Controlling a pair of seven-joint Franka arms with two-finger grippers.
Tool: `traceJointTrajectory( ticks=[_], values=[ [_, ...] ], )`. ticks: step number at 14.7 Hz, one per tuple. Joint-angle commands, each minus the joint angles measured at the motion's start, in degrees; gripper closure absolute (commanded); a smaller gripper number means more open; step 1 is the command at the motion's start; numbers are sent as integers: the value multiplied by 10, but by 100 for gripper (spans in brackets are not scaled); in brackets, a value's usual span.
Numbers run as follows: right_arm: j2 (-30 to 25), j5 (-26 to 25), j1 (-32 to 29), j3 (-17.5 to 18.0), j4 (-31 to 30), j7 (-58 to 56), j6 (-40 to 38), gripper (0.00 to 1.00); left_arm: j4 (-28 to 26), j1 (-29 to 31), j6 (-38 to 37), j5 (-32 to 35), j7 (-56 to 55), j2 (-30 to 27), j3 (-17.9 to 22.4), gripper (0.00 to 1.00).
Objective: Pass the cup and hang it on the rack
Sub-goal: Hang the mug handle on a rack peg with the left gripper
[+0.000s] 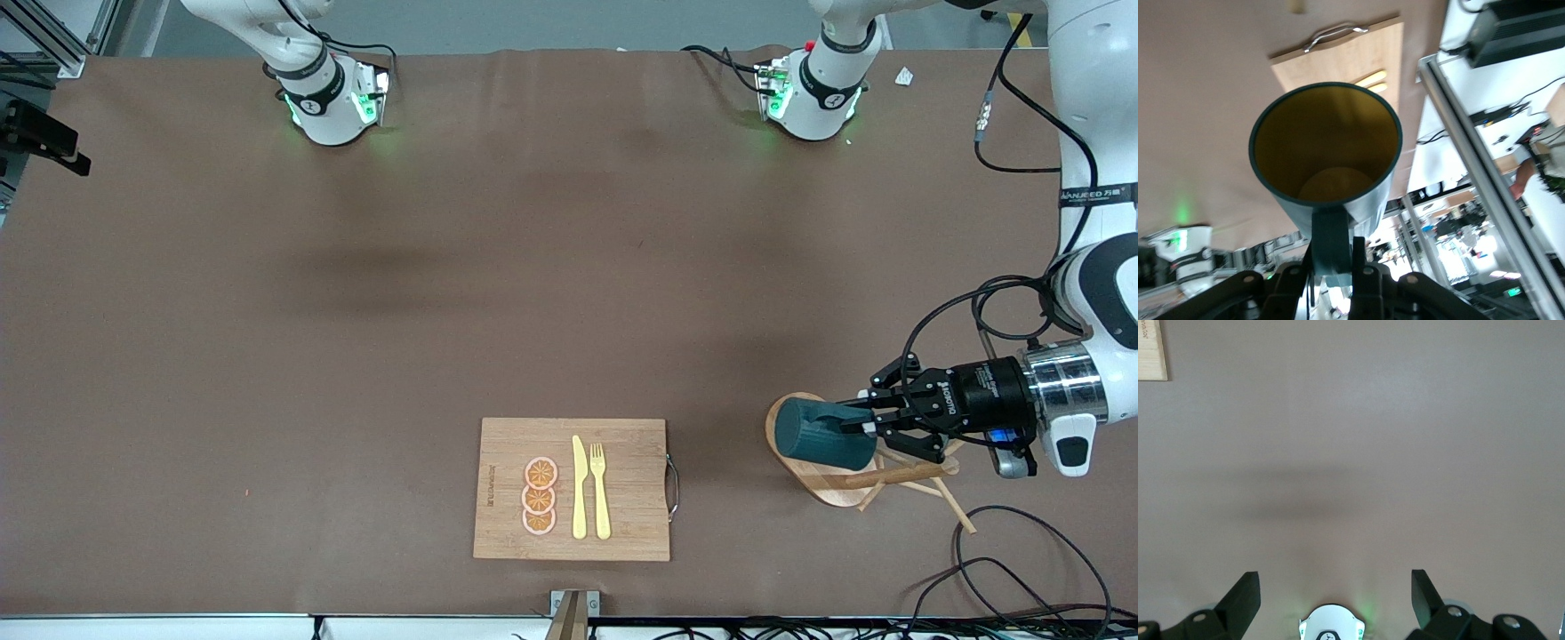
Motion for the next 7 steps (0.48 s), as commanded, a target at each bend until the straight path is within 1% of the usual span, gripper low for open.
traceJointTrajectory(
  ticks=[1,4,7],
  values=[
    [-16,16,-15,2,-16,8,-1,0,3,23,-36,-14,32,6,-2,99],
    [-15,24,-15,2,-15,9,-1,0,4,36,-47,-14,52,15,-3,99],
    [-16,22,-8,8,-13,42,-2,0,4,39,-47,-24,61,21,-2,99]
  ],
)
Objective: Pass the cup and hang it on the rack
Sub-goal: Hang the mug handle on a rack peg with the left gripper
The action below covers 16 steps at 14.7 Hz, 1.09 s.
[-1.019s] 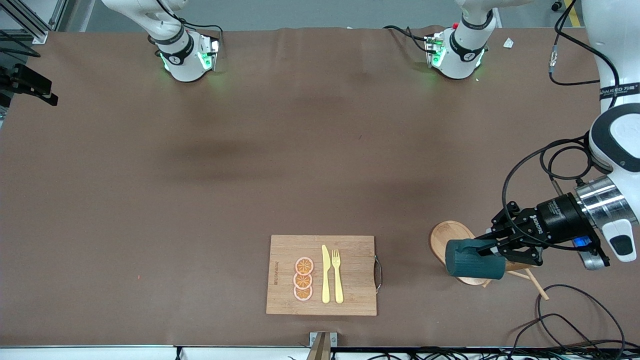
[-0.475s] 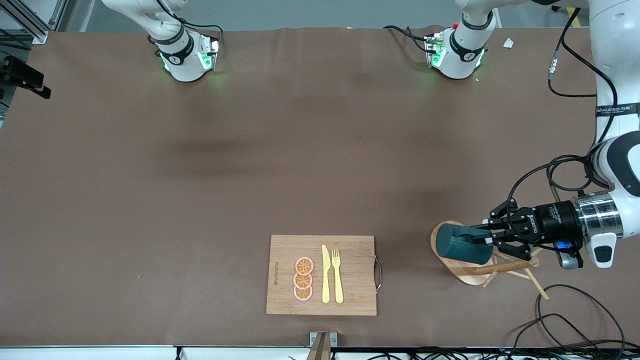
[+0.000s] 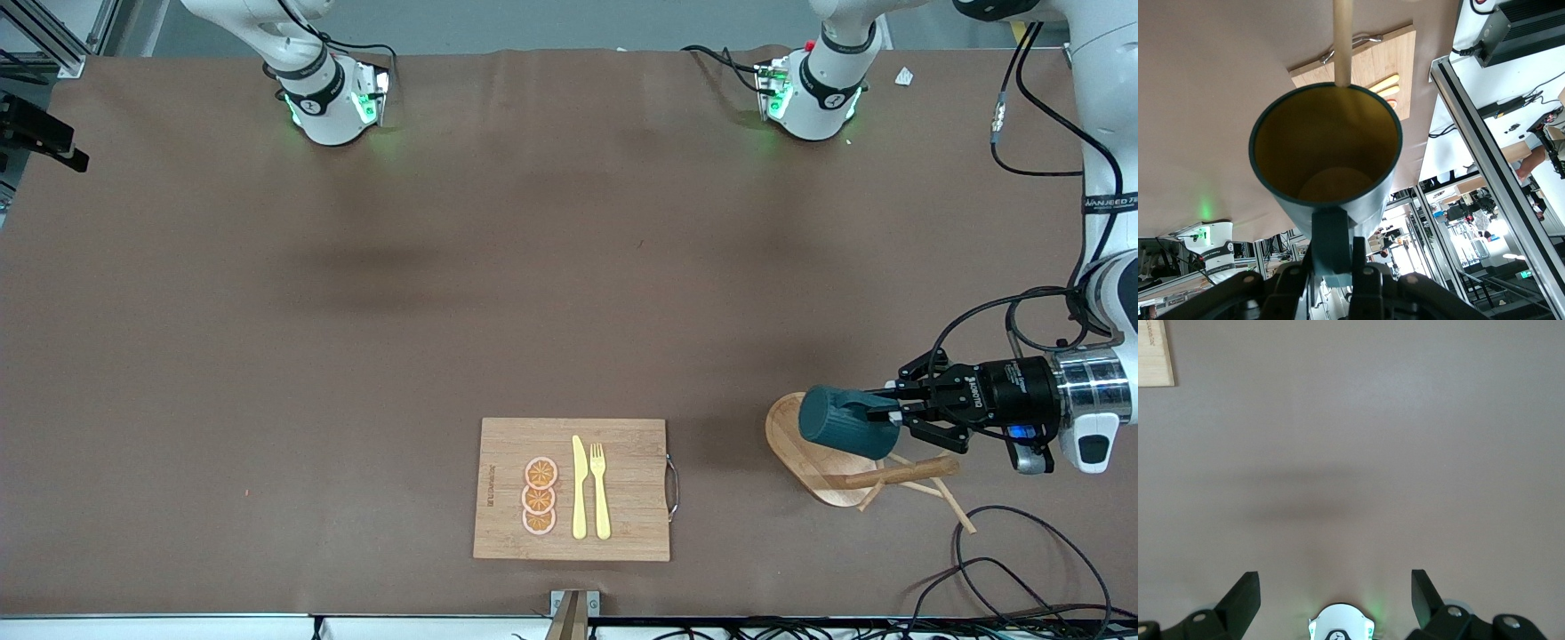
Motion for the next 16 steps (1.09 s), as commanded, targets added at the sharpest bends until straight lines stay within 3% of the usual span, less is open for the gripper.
traceJointTrajectory(
  ticks=[1,4,16],
  values=[
    [-16,6,1,8,-12,20,0,0,4,4,-9,-22,10,6,0,99],
    [-16,-1,8,7,-12,16,0,0,4,19,-9,-53,15,19,1,99],
    [-16,-18,6,20,-11,18,3,0,3,43,-3,-70,64,52,3,99]
  ],
)
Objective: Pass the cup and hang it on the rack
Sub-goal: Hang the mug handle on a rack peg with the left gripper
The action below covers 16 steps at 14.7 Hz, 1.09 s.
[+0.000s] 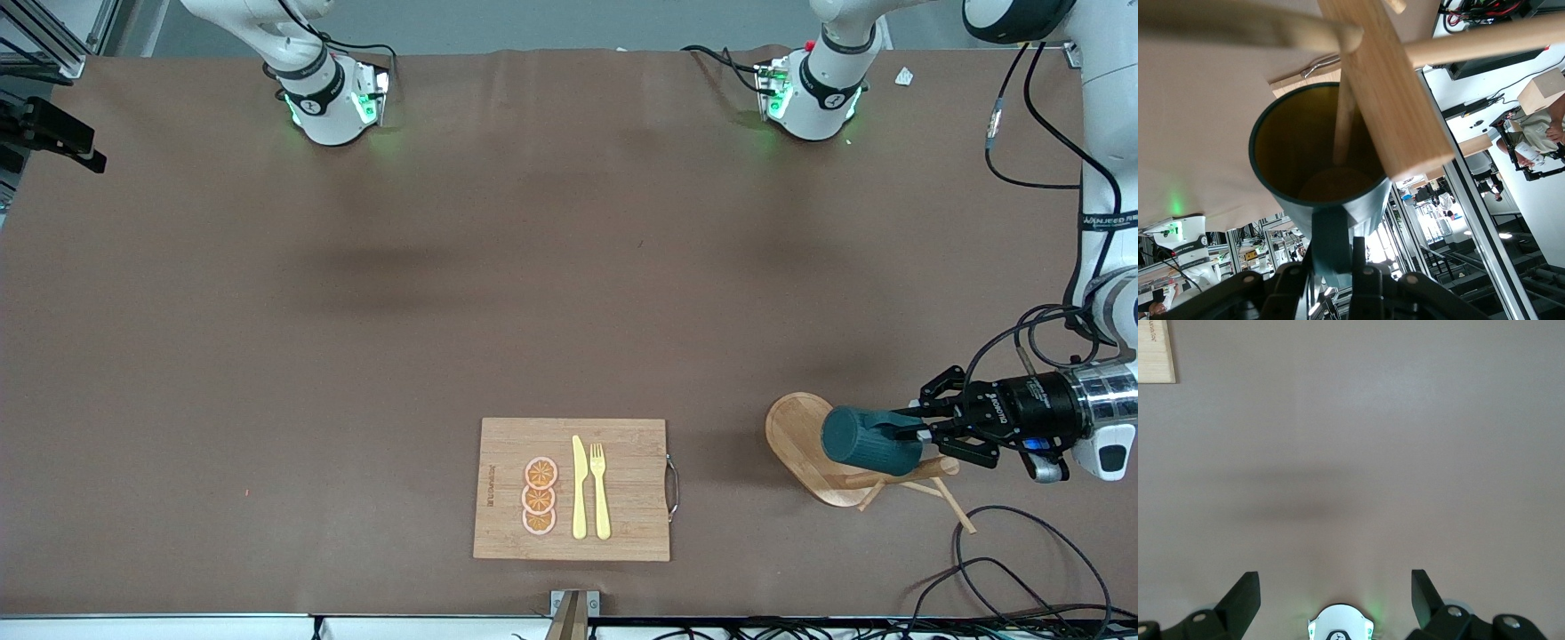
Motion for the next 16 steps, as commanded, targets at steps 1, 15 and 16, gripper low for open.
traceJointTrajectory(
  ticks=[1,15,16],
  values=[
    [-15,-6,1,-1,-11,9,1,0,4,2,-3,-14,14,9,0,99],
    [-14,-6,0,-1,-11,7,2,0,4,10,19,-15,15,24,-1,93],
    [-14,-6,0,-2,-11,7,2,0,4,10,20,-15,15,25,-1,85]
  ],
)
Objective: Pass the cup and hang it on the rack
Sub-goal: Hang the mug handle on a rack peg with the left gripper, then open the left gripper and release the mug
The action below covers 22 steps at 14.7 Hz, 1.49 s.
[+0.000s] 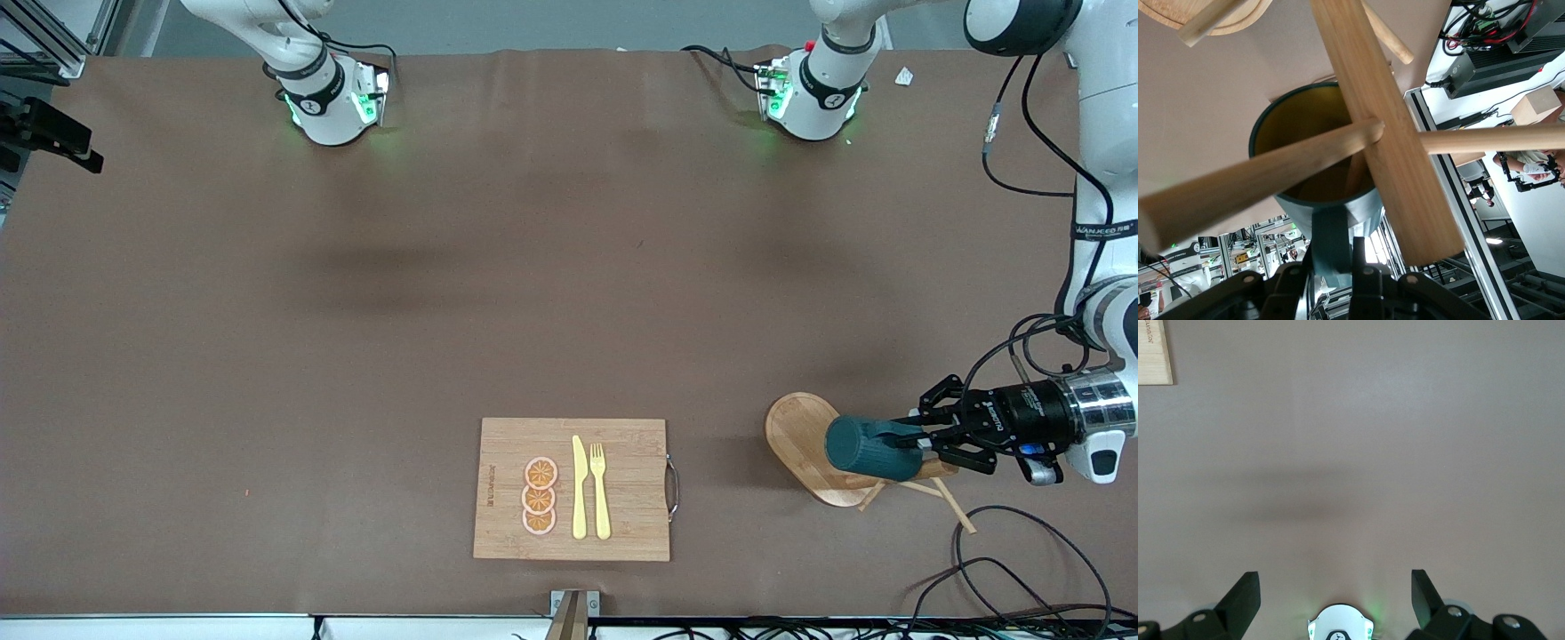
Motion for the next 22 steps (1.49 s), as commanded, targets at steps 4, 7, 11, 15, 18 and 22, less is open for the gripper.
traceJointTrajectory(
  ticks=[4,7,11,15,18,22],
  values=[
    [-14,-6,1,2,-11,5,2,0,4,2,3,-14,6,4,-1,2],
    [-14,-6,1,2,-11,5,2,0,5,4,2,-15,-8,-5,-6,0],
    [-14,-6,1,2,-11,5,2,0,3,-6,-2,3,-46,-66,-7,0],
    [-14,-6,0,2,-11,5,2,0,3,-39,-2,154,-50,-132,-29,0],
    [-14,-6,1,2,-11,5,3,0,0,-54,-3,285,-49,-177,-66,0],
    [-13,-6,1,2,-11,5,3,0,-7,-52,-61,473,-44,-223,-151,0]
  ],
)
